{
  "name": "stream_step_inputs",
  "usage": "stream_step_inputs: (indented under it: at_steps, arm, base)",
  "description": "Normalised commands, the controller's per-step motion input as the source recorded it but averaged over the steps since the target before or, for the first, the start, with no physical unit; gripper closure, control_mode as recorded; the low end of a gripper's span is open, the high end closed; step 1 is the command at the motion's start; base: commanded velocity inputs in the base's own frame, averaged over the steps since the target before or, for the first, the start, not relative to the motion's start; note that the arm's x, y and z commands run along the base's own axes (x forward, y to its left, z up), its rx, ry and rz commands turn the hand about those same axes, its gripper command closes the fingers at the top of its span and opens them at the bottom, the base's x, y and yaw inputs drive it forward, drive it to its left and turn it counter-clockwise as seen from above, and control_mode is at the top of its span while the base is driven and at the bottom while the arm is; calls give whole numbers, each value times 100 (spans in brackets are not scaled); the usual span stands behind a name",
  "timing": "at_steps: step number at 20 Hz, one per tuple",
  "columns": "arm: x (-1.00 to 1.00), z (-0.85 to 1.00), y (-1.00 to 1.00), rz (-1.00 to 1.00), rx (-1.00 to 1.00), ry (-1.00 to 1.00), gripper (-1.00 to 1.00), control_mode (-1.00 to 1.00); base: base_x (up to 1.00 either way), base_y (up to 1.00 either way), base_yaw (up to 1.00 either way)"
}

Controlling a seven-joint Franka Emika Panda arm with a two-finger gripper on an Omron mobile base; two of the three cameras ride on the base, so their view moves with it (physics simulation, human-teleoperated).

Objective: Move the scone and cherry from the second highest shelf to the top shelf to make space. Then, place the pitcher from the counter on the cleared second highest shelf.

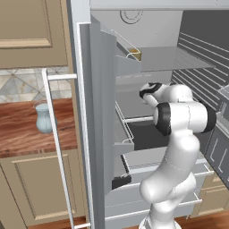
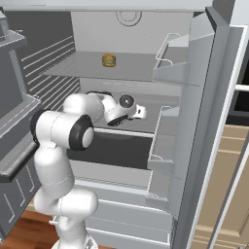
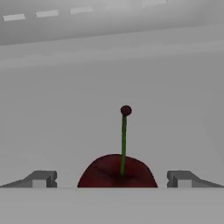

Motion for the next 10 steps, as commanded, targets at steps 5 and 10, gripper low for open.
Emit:
stream_step_inputs:
  at_steps: [5, 10]
  arm:
    - [25, -19, 0, 2, 0, 4, 100, -100]
    - [4, -36, 0, 0, 0, 8, 100, -100]
  base:
    - [0, 0, 0]
    - [0, 0, 0]
